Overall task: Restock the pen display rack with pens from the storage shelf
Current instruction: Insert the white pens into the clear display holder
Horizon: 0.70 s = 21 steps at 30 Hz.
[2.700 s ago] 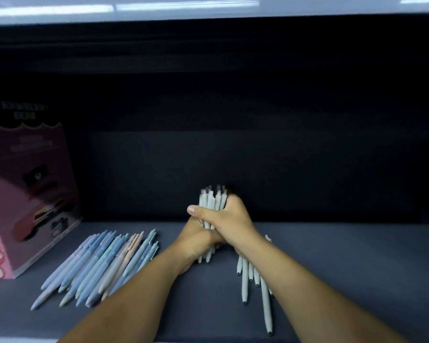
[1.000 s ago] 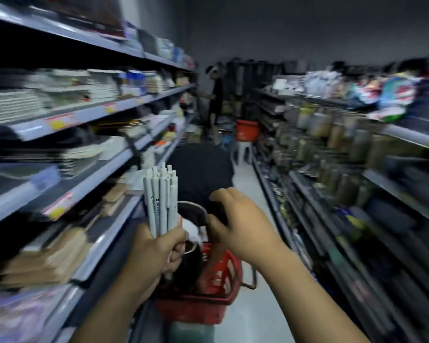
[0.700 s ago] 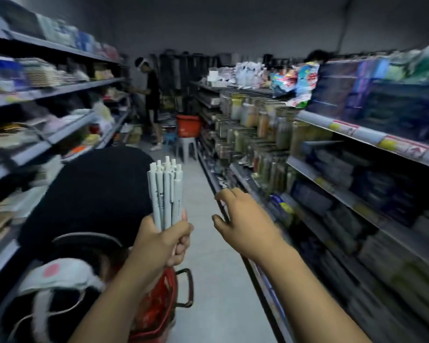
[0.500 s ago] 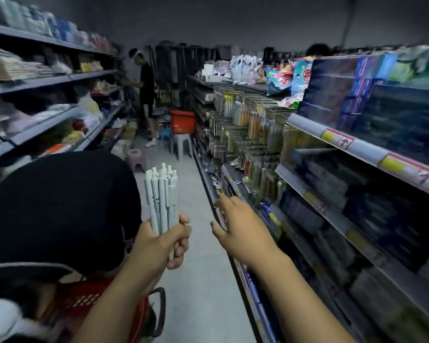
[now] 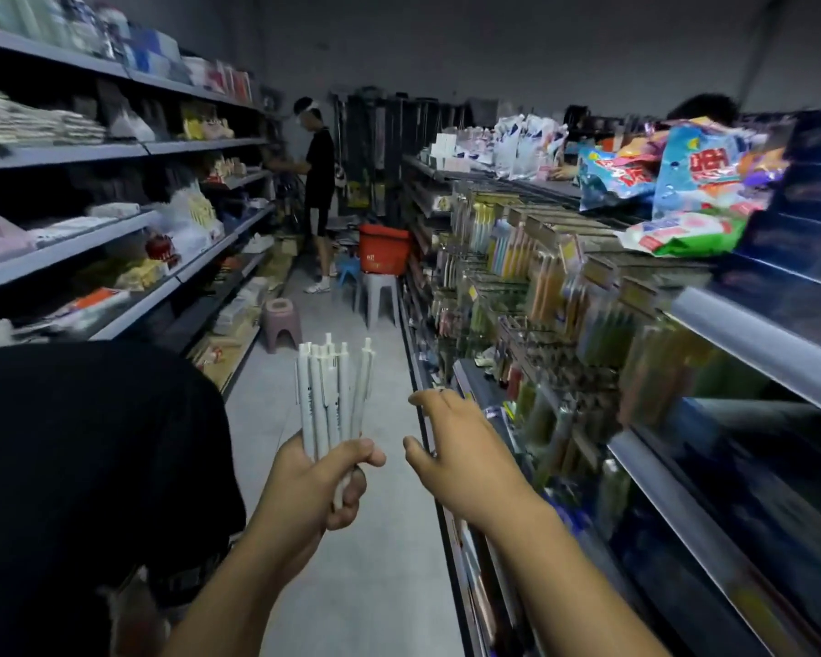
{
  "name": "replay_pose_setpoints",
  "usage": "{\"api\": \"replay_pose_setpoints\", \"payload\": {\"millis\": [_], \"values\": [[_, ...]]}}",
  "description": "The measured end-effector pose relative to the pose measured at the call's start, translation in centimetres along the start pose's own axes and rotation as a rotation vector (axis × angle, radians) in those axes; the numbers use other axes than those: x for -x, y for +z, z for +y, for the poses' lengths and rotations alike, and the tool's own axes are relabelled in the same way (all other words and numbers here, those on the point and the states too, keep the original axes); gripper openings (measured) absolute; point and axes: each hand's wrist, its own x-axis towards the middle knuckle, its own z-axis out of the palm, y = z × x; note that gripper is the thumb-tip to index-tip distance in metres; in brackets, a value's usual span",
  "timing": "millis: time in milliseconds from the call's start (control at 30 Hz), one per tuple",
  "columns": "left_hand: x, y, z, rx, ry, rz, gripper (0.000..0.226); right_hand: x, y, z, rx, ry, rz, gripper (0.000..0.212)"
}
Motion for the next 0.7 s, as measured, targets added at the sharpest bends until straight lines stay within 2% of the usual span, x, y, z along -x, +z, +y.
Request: {"api": "replay_pose_setpoints", "payload": {"millis": [167,433,700], "values": [[-14.8,-1.2,0.3,0.008,-0.034,0.029,0.019,-14.5,1.7,2.9,0.005,0.001,-0.013,0.046],[-37.4,-1.6,1.5,-0.023,-0.034,-0.052,0.028,-35.6,4.2,9.0,-0.047,-0.002,-0.029,0.043],[-60.1,-2.0,-0.3,0.045,0.007,0.083,0.019,-58.6,9.2,17.1,-0.101,-0.076,-0.041,0.045]]}}
